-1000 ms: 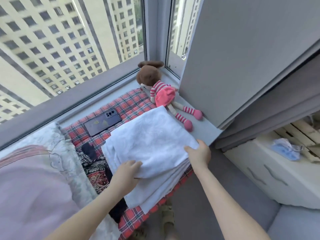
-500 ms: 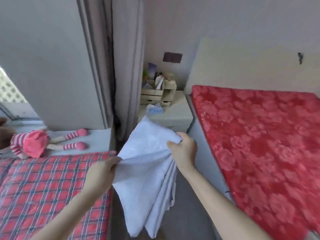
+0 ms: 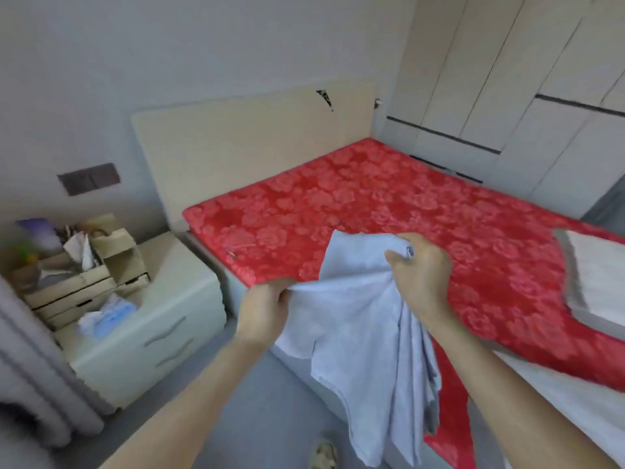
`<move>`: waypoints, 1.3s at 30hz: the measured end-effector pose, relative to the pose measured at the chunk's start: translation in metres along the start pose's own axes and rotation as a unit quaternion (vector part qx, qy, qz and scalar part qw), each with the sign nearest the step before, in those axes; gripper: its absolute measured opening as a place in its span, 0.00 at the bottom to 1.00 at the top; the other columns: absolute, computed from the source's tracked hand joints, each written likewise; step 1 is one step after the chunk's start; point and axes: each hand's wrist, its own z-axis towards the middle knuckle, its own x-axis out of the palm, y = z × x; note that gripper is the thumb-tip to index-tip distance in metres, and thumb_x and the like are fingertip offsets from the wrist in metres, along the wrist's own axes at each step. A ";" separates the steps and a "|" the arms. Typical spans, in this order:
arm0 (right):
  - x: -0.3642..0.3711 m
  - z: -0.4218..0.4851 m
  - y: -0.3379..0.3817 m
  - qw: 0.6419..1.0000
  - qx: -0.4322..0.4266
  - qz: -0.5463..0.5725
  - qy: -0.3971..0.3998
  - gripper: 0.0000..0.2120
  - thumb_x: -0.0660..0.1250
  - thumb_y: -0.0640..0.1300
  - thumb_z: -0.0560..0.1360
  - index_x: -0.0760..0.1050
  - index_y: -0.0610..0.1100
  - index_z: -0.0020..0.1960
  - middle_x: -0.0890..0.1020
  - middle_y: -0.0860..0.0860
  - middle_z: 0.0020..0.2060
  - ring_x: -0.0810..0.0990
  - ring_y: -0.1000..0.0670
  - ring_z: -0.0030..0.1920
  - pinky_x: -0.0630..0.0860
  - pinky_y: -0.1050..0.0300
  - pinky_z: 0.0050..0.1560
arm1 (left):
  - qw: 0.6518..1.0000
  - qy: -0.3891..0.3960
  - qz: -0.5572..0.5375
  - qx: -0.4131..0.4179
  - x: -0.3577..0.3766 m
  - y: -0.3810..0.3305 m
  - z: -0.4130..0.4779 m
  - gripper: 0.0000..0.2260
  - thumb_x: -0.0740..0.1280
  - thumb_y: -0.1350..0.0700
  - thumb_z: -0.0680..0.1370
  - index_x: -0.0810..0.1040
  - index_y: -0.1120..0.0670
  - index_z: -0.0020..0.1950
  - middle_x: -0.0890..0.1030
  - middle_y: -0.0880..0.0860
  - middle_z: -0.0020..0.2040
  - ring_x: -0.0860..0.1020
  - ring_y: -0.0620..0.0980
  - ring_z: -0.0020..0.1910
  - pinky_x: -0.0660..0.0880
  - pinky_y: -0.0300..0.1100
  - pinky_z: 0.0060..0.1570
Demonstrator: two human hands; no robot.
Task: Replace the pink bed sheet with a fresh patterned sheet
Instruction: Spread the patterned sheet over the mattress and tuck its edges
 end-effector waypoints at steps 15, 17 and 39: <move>0.107 0.311 -0.107 0.991 0.057 -0.107 0.048 0.17 0.71 0.42 0.72 0.78 0.43 0.61 0.84 0.43 0.50 0.80 0.42 0.54 0.72 0.52 0.55 | 0.985 0.085 -0.135 -0.064 0.139 -0.003 0.309 0.14 0.62 0.61 0.73 0.68 0.55 0.26 0.65 0.56 0.25 0.61 0.47 0.28 0.59 0.44 0.31; 0.134 0.336 -0.109 0.992 0.061 -0.108 0.037 0.19 0.68 0.43 0.74 0.75 0.45 0.65 0.83 0.43 0.51 0.79 0.42 0.56 0.71 0.51 0.57 | 0.976 0.058 -0.135 -0.163 0.149 0.023 0.357 0.17 0.62 0.65 0.72 0.63 0.53 0.26 0.61 0.53 0.26 0.58 0.51 0.31 0.56 0.44 0.32; 0.434 0.184 -0.218 0.714 0.677 -0.033 0.174 0.08 0.69 0.43 0.72 0.74 0.41 0.36 0.74 0.47 0.33 0.74 0.46 0.38 0.76 0.46 0.47 | 0.820 0.510 0.226 0.128 0.307 0.296 0.518 0.26 0.63 0.37 0.73 0.68 0.49 0.66 0.74 0.51 0.58 0.71 0.54 0.58 0.72 0.47 0.53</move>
